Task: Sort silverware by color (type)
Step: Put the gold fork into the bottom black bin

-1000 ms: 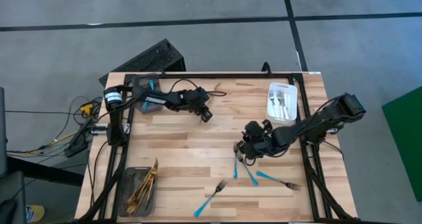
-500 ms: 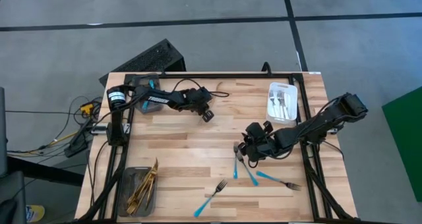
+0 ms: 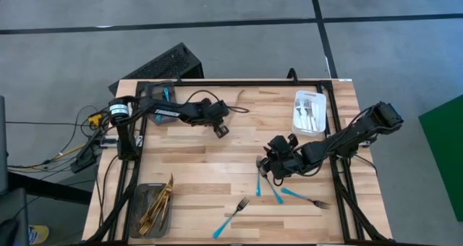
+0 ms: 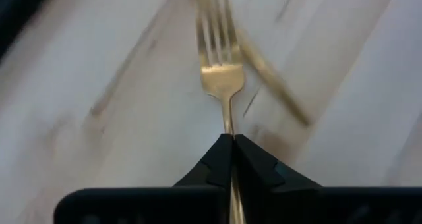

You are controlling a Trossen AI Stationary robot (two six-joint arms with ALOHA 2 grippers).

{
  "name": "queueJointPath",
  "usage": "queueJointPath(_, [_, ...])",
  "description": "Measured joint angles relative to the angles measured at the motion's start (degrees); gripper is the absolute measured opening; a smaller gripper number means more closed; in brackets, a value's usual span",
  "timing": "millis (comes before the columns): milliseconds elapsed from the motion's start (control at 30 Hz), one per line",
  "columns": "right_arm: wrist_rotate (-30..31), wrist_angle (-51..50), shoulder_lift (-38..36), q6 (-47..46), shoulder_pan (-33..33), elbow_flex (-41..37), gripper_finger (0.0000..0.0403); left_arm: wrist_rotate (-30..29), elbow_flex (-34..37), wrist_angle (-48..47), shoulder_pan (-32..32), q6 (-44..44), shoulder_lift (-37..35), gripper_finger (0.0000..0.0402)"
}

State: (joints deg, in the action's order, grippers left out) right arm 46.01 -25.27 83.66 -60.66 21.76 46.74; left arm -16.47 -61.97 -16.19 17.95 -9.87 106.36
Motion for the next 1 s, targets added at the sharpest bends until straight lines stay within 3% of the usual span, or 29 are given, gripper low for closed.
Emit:
queueJointPath(133, [0.34,1.43,0.00,1.93,0.00,0.00,0.0132,1.17,-0.24,-0.32,0.05,0.01,-0.77,0.0018])
queueJointPath(467, [0.38,1.87,0.00,2.64,0.72,0.00,0.0132,0.77,0.93,1.16,0.84,0.20,-0.10,0.0109])
queueJointPath(633, [0.38,1.87,0.00,2.64,0.76,0.02,0.0132,0.83,2.48,1.61,1.99,0.39,-0.17,0.0126])
queueJointPath(833, [0.38,1.87,0.02,2.64,0.76,0.02,0.0132,3.97,5.53,3.98,3.13,2.62,-0.42,0.0114])
queueJointPath(1000, [0.49,2.03,0.02,2.63,0.76,0.02,0.0132,3.84,6.63,4.06,2.83,3.17,-0.56,0.0043])
